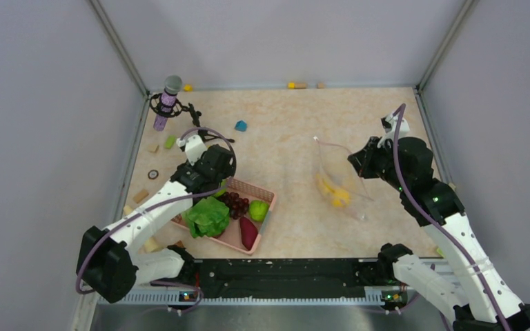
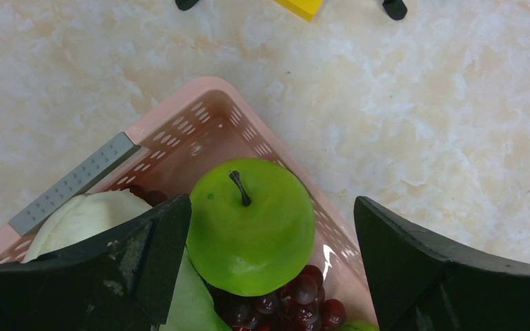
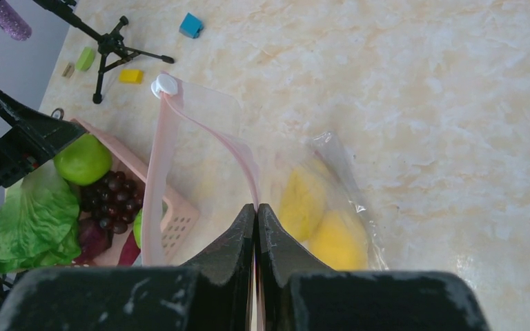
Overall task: Place the food in the zip-top bag and seal the zipper
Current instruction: Pick up the fake fruit from the bin.
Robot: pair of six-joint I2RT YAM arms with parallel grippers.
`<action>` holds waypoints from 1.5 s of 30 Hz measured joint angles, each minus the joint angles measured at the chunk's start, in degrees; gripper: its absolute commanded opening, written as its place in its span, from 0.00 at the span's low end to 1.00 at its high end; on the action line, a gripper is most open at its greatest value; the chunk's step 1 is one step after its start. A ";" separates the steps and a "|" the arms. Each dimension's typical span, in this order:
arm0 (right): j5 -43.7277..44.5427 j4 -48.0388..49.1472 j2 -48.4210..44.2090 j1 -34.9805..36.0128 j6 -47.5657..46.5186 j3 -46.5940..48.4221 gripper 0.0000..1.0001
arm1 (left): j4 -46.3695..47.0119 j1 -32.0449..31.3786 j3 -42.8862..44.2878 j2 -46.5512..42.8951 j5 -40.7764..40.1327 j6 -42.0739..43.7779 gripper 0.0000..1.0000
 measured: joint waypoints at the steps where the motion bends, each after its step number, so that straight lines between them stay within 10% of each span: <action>1: 0.11 -0.07 0.00 0.00 -0.02 0.00 0.04 | 0.09 0.31 0.00 0.68 0.20 -0.09 0.92; 18: 1.31 -0.33 0.00 -0.02 -0.02 0.00 0.04 | 0.92 2.54 0.04 7.65 1.42 0.57 0.84; 34: 1.33 -0.35 0.00 0.00 -0.04 0.00 0.04 | 1.18 3.04 0.57 5.55 6.01 1.33 0.49; 45: 1.33 -0.35 -0.02 0.00 -0.04 0.00 0.04 | 0.55 3.04 -1.11 -0.04 9.99 2.80 0.51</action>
